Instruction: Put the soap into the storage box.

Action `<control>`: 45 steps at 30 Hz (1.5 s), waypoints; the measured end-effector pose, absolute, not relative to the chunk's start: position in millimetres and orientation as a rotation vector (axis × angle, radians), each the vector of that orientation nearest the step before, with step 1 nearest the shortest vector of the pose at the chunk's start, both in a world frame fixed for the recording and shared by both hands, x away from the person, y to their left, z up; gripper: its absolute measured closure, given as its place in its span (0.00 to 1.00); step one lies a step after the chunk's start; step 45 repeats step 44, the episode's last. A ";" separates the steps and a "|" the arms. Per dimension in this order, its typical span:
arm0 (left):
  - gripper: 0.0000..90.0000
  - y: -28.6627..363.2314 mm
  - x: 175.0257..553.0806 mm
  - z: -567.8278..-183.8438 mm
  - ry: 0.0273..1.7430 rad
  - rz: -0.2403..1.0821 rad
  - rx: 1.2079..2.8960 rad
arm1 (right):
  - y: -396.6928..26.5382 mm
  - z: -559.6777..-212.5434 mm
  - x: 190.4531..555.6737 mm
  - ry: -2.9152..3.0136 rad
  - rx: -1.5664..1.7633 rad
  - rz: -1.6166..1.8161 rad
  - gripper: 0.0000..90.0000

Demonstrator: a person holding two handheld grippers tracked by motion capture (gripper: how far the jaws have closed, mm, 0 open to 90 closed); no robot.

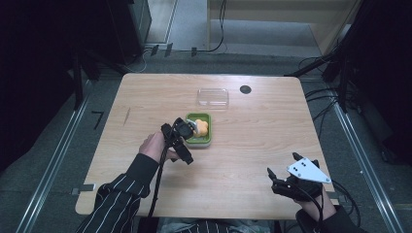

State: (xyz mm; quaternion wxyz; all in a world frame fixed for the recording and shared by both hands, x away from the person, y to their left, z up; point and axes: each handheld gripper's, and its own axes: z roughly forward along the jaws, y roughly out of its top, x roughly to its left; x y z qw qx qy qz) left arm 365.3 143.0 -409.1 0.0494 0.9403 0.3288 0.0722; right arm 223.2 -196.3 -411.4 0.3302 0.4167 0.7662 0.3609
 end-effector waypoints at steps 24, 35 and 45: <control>0.00 176.4 301.0 -436.0 1.040 0.154 2.909 | -196.1 -411.4 222.7 1.998 1.089 0.946 0.15; 0.00 193.1 278.3 -442.4 1.073 0.150 2.900 | -196.3 -411.3 222.4 1.994 1.089 0.944 0.15; 0.00 195.4 273.8 -445.8 1.072 0.144 2.888 | -196.3 -411.5 222.9 1.992 1.091 0.944 0.15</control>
